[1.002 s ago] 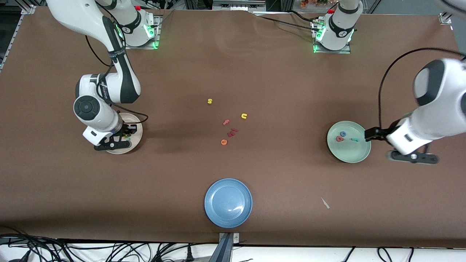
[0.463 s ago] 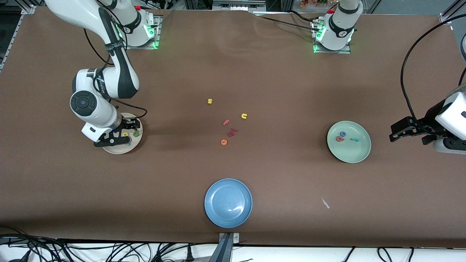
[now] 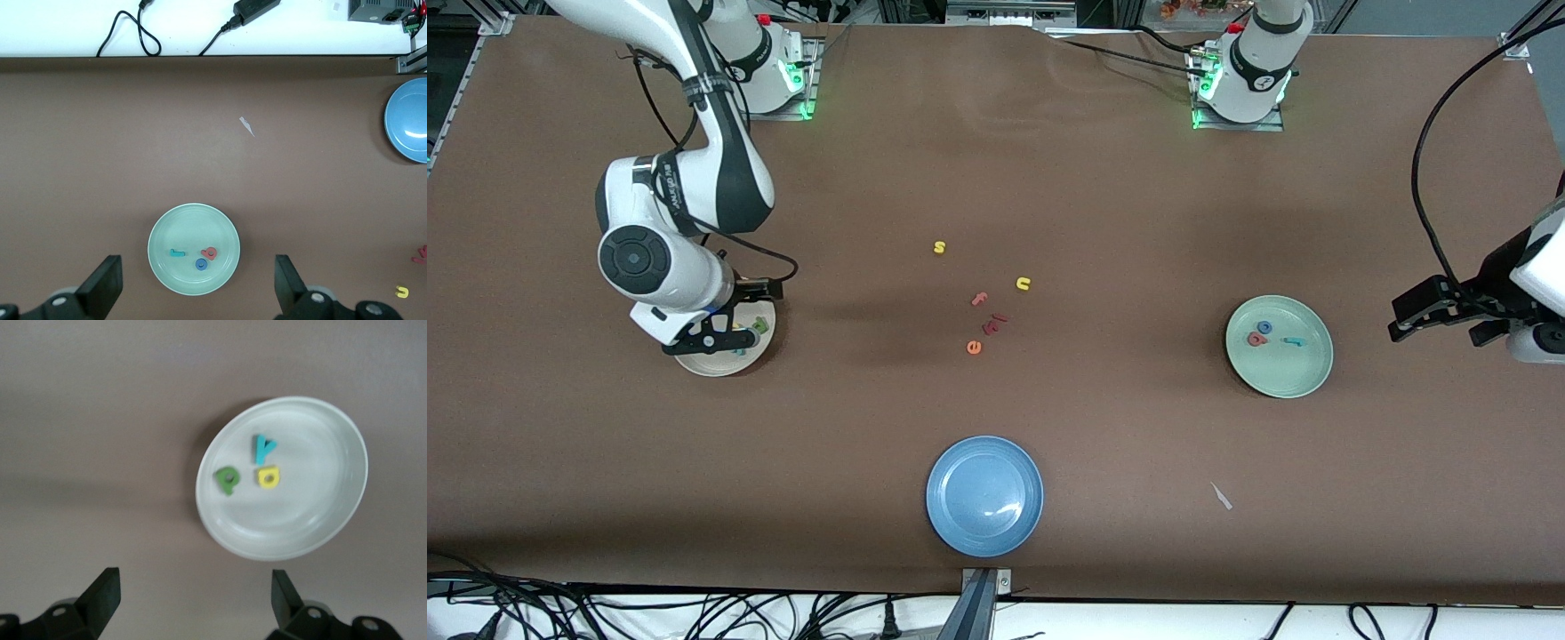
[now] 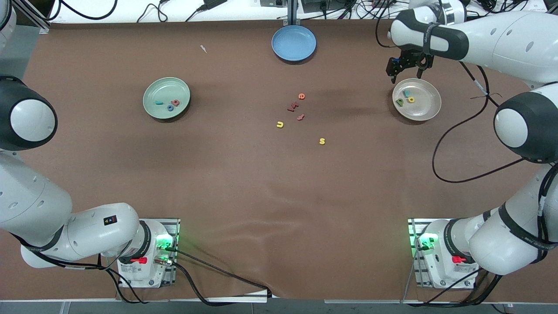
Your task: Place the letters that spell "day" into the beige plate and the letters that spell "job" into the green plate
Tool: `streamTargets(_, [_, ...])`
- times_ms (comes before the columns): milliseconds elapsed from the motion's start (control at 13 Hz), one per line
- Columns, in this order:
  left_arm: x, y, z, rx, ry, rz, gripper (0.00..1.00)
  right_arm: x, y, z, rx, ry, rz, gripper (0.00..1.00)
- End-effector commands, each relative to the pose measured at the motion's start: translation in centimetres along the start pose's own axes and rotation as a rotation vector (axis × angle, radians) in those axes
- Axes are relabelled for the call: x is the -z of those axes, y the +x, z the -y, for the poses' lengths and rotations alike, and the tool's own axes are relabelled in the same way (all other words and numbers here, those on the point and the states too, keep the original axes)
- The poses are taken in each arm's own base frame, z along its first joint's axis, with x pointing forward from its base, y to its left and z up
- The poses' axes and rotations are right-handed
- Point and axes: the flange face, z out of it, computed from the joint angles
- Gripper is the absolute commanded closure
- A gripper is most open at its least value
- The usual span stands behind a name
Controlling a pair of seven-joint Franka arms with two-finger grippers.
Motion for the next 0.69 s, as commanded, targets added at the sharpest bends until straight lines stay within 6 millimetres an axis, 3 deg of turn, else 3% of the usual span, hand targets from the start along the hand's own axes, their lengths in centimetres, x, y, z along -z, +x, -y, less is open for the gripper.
streamTargets(0, [2.3, -1.1, -0.6, 0.019, -0.003, -0.001, 0.0, 3.7, -1.0, 0.8, -0.037, 0.01, 0.059, 0.0])
streamTargets(77, [2.2, -1.2, -0.9, 0.013, -0.001, 0.005, 0.0, 4.4, -1.3, 0.8, -0.036, 0.008, 0.073, 0.0])
streamTargets(231, [2.1, -1.8, -4.4, -0.044, 0.011, 0.031, 0.0, 5.6, -1.9, 1.2, -0.03, 0.005, 0.086, 0.0])
streamTargets(463, [3.8, -3.3, -6.2, -0.071, 0.052, 0.039, 0.0, 8.7, -3.9, 2.1, -0.048, 0.037, 0.053, 0.0])
streamTargets(617, [4.3, -3.7, -5.6, -0.05, 0.025, 0.041, 0.0, 10.2, -5.1, 2.5, -0.061, 0.061, 0.034, 0.0])
